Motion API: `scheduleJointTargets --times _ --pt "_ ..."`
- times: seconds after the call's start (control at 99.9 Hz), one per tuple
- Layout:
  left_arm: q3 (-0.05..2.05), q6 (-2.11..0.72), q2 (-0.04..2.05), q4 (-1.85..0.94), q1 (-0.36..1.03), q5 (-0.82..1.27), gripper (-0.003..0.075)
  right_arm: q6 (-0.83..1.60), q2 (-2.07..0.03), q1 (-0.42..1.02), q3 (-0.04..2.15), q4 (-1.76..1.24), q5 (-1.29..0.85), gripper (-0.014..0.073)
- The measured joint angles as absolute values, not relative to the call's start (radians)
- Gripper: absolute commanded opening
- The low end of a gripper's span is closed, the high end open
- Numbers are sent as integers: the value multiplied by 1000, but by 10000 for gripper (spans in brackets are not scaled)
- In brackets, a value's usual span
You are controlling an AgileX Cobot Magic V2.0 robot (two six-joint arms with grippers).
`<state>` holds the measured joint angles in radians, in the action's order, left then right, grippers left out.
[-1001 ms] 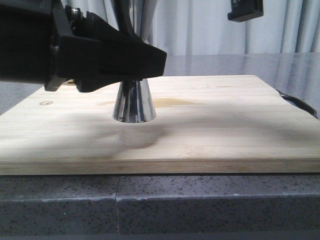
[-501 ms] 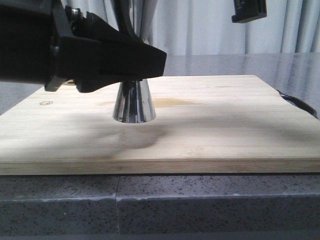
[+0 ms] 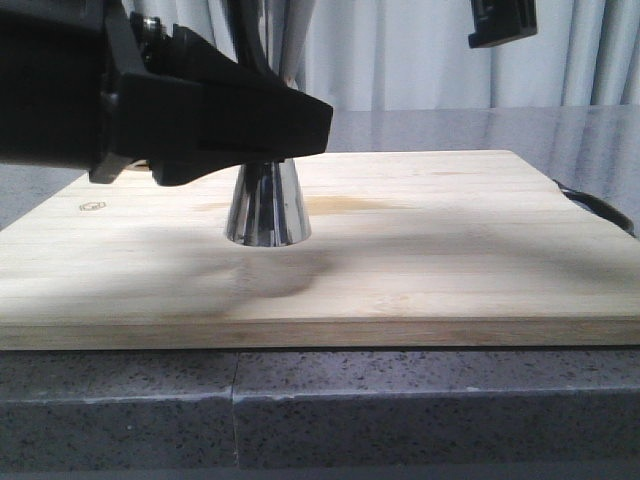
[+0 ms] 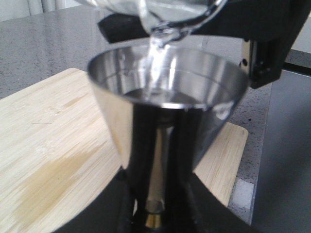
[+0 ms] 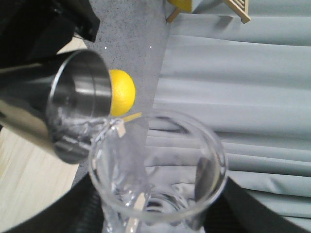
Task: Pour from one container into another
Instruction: 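Tilt the beaker with the right gripper, pouring liquid into the jigger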
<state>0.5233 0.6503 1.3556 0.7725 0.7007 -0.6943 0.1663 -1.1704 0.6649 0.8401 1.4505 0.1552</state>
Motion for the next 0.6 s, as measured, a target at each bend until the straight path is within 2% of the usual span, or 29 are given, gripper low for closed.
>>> scheduleJointTargets --times 0.601 --pt "523 650 1356 773 701 -691 -19 166 -1170 665 840 1500 159 164"
